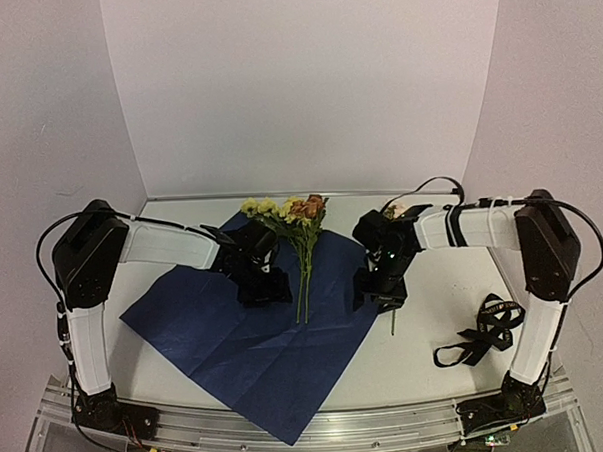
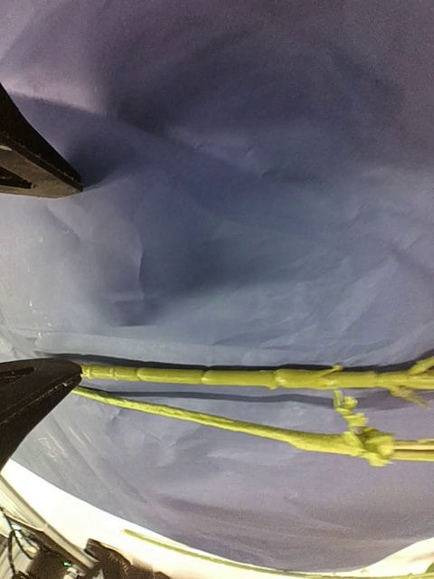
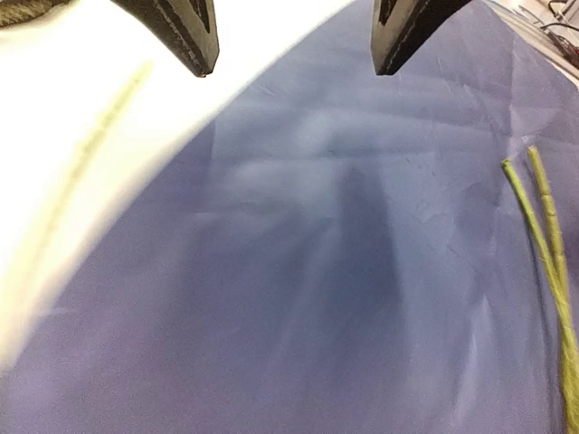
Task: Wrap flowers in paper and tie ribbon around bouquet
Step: Pick up the fake flower from the corner of the board.
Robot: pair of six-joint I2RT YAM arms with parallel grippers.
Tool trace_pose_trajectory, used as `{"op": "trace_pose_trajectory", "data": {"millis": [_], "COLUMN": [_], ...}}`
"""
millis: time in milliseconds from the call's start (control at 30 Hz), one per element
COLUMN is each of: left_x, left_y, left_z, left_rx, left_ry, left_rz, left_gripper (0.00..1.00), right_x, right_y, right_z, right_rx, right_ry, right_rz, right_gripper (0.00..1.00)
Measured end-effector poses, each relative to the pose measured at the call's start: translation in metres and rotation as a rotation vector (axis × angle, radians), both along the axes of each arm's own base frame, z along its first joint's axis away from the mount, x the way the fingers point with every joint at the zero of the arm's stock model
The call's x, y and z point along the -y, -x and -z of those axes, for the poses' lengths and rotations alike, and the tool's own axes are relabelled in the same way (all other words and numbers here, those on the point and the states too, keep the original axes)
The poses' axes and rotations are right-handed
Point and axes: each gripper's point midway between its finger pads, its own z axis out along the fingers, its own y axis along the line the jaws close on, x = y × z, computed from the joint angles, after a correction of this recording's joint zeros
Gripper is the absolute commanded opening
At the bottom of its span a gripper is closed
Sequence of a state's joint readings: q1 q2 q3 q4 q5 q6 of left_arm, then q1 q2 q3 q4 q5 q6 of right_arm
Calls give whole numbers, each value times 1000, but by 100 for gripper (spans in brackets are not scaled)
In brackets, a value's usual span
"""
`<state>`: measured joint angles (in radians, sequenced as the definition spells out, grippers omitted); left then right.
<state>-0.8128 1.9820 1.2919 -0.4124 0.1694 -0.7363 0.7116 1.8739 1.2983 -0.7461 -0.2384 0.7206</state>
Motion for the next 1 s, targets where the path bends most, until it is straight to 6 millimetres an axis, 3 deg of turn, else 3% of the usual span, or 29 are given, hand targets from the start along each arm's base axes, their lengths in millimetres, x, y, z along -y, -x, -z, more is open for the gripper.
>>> {"op": "trace_pose_trajectory", "data": {"millis": [67, 200, 333, 433, 600, 833, 1000], "left_x": [-1, 0, 2, 1, -18, -64, -82], "left_y": [-4, -12, -22, -29, -42, -60, -69], "left_z": [-4, -13, -25, -30, -26, -11, -10], "left_rx": [10, 40, 78, 96, 97, 71, 71], "left_ry": [-12, -26, -35, -36, -58, -102, -110], "left_rz": [-9, -18, -11, -9, -35, -102, -129], "left_gripper": [63, 64, 64, 64, 64, 64, 64], "right_x": [15, 56, 80, 83, 86, 96, 99], "right_y": [-11, -43, -80, -108, -133, -142, -141], "right_z": [-16, -31, -22, -7, 13, 33, 32], "right_rx": [23, 47, 23, 16, -9, -54, -61], "right_ry": [11, 37, 65, 74, 92, 118, 126], "right_rz": [29, 126, 196, 209, 230, 265, 271], "right_gripper": [59, 45, 42, 39, 36, 29, 9]}}
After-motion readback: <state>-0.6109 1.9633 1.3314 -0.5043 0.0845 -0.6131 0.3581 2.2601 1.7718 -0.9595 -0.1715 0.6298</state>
